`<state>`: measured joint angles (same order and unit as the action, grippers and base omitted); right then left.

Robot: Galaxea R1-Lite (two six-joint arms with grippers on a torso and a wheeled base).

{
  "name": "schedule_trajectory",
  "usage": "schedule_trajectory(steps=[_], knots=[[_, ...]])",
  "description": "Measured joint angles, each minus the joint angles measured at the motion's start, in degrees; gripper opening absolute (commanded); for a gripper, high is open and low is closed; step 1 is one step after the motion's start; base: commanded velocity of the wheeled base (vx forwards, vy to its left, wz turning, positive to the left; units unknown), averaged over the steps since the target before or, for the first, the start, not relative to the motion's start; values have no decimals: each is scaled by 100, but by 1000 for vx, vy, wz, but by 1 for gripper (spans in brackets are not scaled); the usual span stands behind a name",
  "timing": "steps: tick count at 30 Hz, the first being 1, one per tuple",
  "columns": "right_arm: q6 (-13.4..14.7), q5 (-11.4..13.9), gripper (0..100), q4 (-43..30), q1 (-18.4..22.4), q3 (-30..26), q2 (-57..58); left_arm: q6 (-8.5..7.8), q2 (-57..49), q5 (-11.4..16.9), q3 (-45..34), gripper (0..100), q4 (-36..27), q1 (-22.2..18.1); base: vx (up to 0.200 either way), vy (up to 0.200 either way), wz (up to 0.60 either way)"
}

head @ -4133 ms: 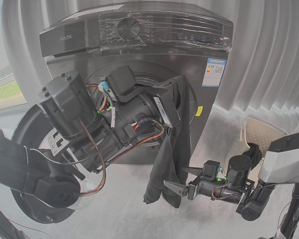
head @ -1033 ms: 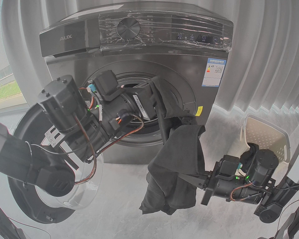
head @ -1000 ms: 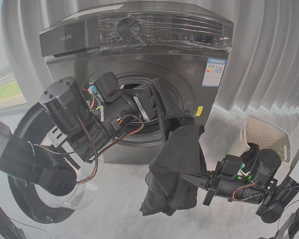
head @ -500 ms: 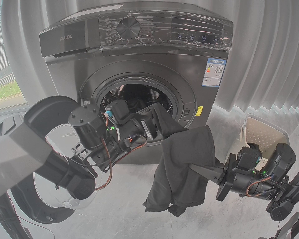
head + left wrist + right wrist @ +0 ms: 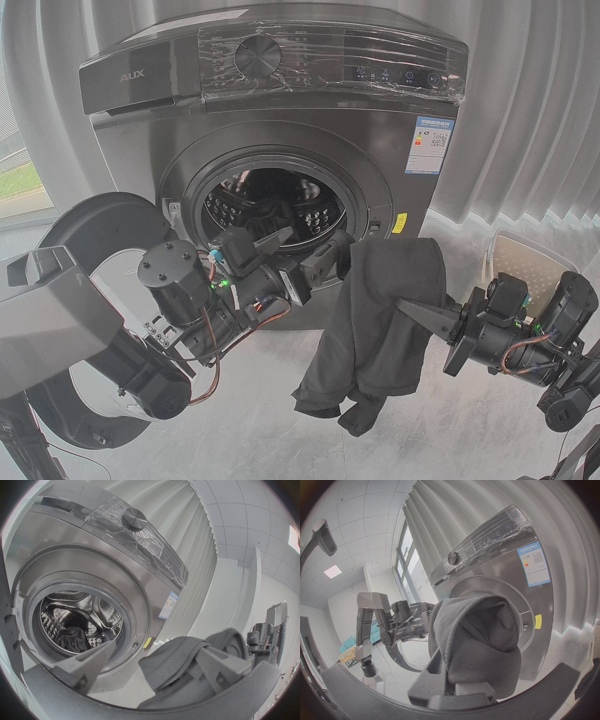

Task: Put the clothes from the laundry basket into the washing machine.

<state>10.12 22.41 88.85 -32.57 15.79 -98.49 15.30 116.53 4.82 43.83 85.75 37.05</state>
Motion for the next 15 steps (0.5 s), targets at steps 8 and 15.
schedule_trajectory(steps=[8,15], knots=[[2,-2,0,-2,482,199,-10,-17,-193,712,-874,100,301,-9,0,0,0],[15,6,0,-9,680,290,-11,-69,-468,823,-1089,100,329,-9,0,0,0]])
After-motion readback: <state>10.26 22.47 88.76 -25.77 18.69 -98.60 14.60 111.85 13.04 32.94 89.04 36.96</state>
